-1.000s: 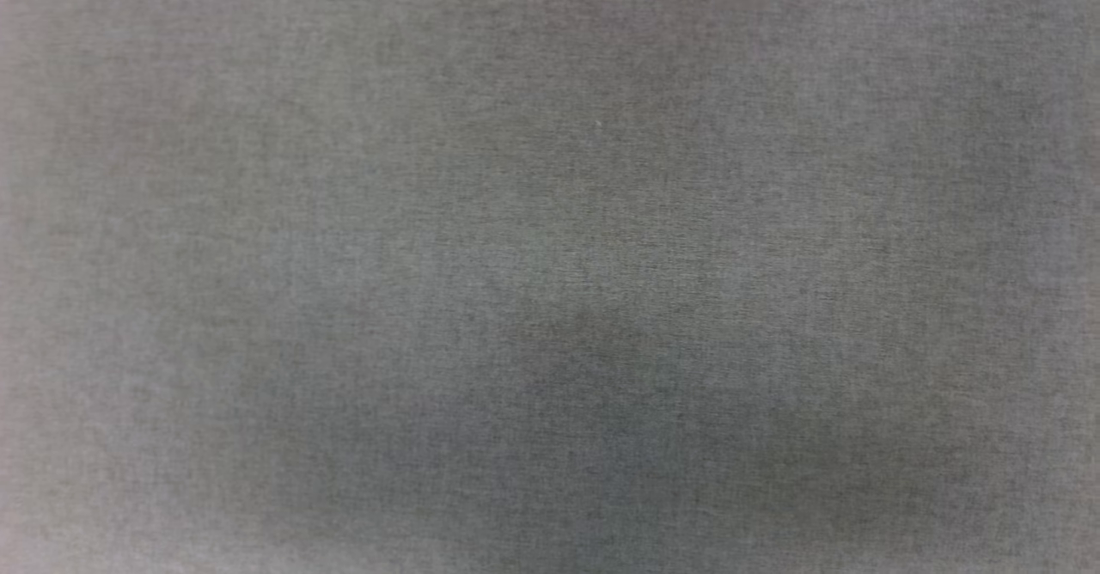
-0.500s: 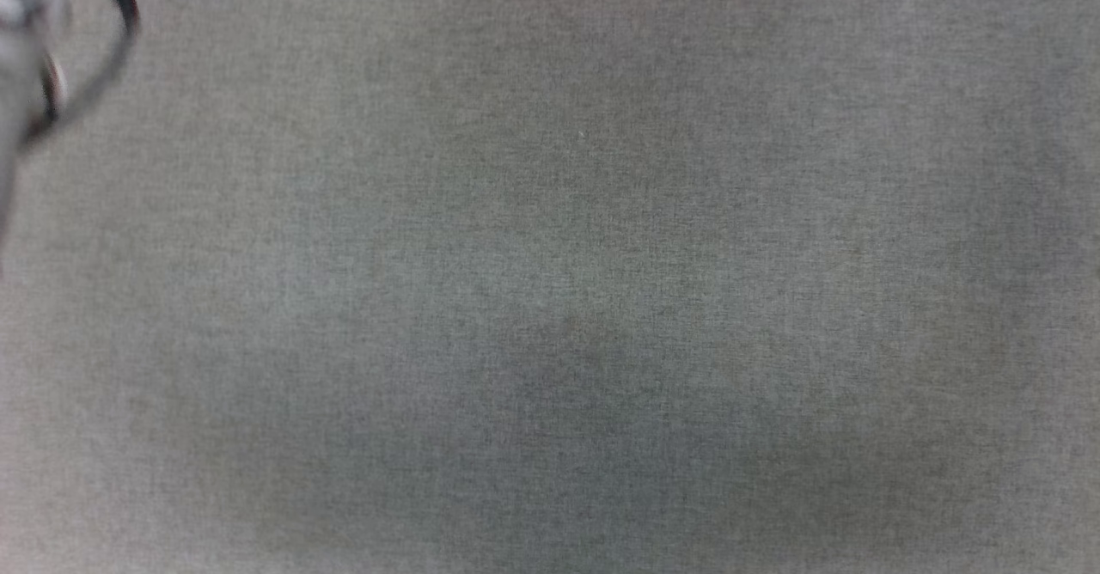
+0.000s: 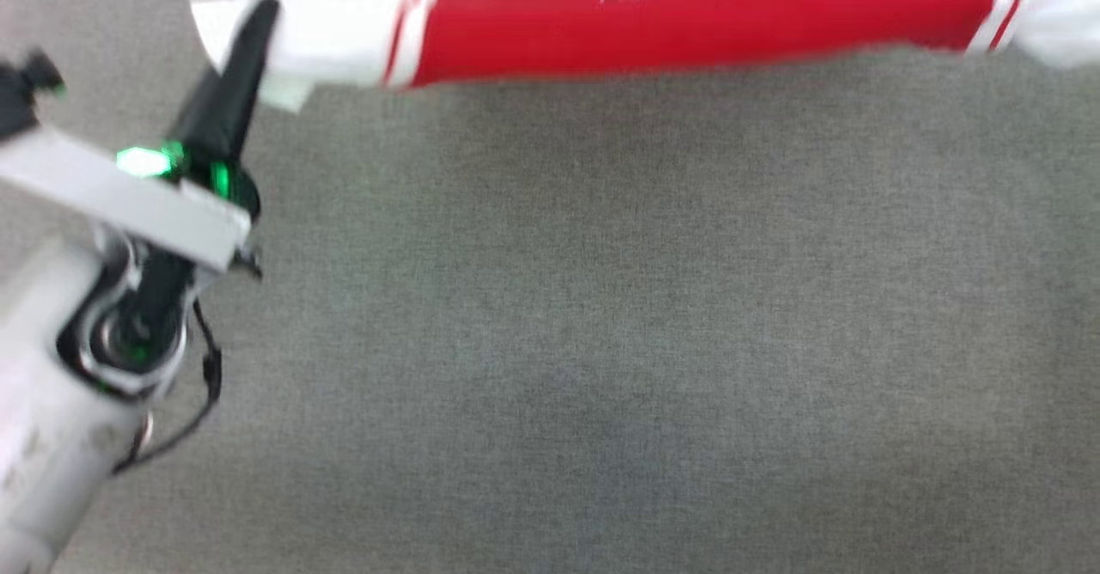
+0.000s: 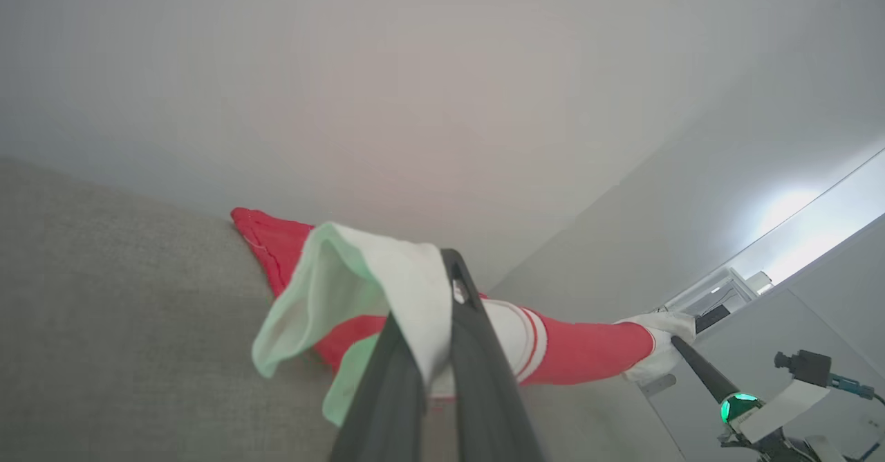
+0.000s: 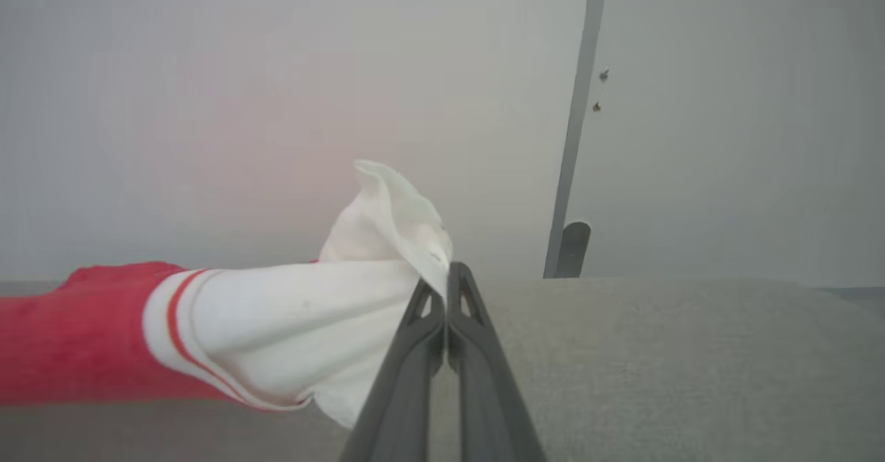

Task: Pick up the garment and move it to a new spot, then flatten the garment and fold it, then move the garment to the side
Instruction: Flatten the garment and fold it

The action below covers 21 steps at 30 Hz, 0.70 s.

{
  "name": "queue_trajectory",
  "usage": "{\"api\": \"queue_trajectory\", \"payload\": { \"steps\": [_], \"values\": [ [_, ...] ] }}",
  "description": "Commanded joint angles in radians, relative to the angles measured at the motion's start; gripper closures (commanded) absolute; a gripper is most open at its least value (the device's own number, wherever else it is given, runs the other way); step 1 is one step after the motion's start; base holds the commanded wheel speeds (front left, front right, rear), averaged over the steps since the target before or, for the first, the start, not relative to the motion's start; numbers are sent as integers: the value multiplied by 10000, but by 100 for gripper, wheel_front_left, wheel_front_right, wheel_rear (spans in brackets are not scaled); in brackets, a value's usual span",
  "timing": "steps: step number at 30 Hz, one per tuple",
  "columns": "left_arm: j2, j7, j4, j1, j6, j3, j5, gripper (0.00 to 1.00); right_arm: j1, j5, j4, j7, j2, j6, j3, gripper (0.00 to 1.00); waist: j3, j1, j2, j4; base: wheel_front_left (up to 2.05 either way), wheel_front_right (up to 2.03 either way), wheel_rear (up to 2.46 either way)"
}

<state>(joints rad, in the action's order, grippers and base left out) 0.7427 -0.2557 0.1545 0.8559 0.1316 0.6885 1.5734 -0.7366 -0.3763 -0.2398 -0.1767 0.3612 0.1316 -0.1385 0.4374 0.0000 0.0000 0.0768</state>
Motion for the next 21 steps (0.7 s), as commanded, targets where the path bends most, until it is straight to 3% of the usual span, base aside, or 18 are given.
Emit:
{"api": "queue_trajectory", "payload": {
  "steps": [1, 9, 21],
  "values": [
    [184, -64, -258, -548, -20, -55, -135, 100, 873, -221, 832, -376, 92, -17, -67, 100, -245, 0, 0, -34, 0, 0, 0],
    [430, -95, -1086, -2899, -20, -818, -298, 100, 4277, -942, 4095, -2249, -49, -17, -371, 100, -651, 0, 0, -253, 0, 0, 0],
    [1092, -79, -2538, -6027, -20, -1604, -680, 100, 6949, -1579, 6415, -3964, -65, -17, -492, 100, -832, 0, 0, -651, 0, 0, 0]
  ]
}}
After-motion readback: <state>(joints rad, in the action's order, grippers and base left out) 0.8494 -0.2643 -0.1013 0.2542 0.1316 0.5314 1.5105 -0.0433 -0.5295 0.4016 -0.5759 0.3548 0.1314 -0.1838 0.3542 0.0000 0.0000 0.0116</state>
